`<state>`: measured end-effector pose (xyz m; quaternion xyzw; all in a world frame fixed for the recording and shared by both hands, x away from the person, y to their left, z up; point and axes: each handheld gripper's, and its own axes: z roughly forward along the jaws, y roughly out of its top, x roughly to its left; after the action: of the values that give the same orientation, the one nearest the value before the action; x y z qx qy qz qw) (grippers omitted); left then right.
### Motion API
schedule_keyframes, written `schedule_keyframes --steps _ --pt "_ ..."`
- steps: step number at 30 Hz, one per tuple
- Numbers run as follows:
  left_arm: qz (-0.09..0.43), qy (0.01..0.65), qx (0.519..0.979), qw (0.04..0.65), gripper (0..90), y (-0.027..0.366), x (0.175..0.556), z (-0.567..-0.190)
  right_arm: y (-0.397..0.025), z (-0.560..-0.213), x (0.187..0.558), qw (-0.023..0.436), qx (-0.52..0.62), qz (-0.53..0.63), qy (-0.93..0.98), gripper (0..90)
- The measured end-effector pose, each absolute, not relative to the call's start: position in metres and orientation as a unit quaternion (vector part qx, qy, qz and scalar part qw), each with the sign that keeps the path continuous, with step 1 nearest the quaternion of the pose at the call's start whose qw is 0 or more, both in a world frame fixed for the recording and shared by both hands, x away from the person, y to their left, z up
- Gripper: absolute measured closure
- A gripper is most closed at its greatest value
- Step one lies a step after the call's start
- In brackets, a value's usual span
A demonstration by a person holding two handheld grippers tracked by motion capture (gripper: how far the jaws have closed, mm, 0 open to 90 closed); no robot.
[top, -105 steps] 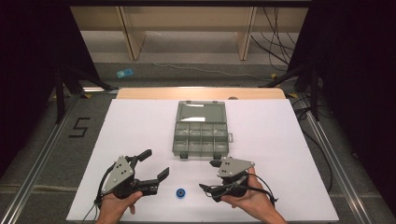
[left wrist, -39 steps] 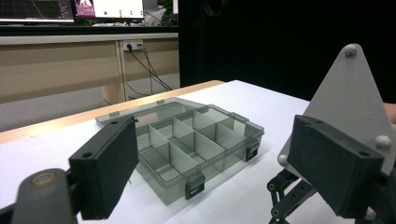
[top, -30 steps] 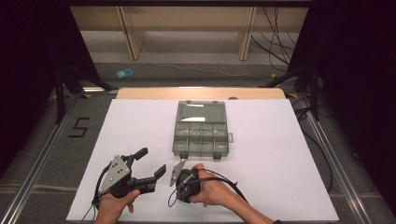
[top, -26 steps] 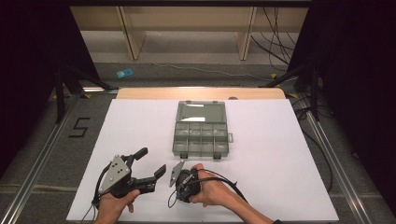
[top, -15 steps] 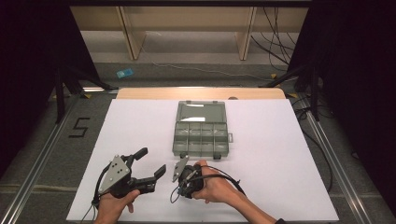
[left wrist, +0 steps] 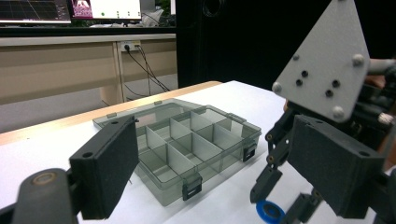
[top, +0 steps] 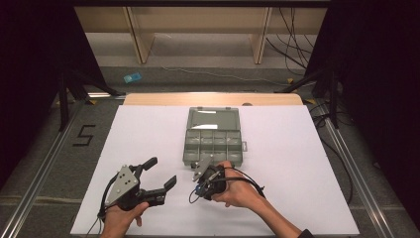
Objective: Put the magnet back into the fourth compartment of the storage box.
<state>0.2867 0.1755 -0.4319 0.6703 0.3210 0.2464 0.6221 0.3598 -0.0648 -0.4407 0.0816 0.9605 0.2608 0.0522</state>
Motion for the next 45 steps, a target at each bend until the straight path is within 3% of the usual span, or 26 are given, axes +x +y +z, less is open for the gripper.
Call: schedule_keyframes --steps 23,45 --pt "0.245 0.315 0.675 0.620 15.8 0.174 0.286 -0.432 -0.120 -0.401 0.391 0.115 0.157 0.313 0.930 62.8" --pt "0.243 0.316 0.675 0.621 15.8 0.173 0.286 -0.433 -0.163 -0.393 0.415 0.157 0.224 0.318 0.908 62.8"
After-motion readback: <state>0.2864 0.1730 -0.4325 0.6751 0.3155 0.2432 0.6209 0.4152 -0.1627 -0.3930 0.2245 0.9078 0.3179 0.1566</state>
